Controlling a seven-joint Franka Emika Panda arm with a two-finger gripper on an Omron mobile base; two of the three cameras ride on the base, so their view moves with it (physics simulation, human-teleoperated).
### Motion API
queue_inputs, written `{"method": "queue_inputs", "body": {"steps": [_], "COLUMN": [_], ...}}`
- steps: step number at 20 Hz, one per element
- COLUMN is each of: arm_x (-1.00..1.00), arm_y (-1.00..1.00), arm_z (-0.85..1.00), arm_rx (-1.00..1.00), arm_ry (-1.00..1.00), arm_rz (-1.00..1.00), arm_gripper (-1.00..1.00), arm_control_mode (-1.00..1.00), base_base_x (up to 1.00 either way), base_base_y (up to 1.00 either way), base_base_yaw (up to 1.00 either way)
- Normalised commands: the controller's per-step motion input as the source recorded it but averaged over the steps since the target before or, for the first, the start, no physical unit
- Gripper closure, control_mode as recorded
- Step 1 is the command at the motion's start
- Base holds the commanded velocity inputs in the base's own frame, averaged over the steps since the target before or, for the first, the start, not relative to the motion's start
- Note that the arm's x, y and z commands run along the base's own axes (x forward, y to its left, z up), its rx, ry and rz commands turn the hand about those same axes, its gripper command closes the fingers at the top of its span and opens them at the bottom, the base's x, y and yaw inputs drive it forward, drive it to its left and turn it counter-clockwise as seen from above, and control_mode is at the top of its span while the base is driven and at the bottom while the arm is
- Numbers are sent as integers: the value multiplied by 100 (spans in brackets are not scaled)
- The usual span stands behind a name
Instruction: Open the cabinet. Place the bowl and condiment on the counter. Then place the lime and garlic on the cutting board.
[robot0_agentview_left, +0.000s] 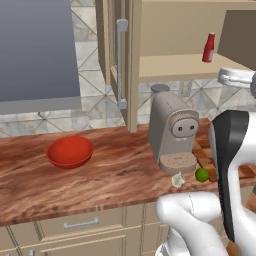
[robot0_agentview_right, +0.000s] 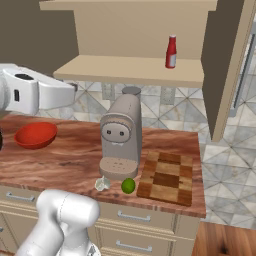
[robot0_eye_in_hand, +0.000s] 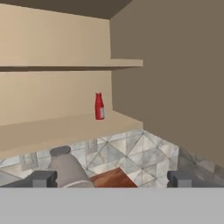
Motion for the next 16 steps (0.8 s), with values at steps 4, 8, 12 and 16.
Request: {"method": "queue_inputs", "body": {"steps": [4, 8, 12, 16], "arm_x": [26, 31, 33, 28], "arm_y": [-14, -7, -4, -1], "arm_z": [3, 2, 1, 0], "arm_rx": [-1, -1, -1, 0], "arm_ry": [4, 3, 5, 1], "arm_rz": [-2, -1, -2, -3], "arm_gripper": [-100, -100, -100, -100], "arm_control_mode": [-100, -100, -100, -100], "base_base_x": [0, 0, 0, 0], "base_base_y": [0, 0, 0, 0], "base_base_yaw": [0, 0, 0, 0]}}
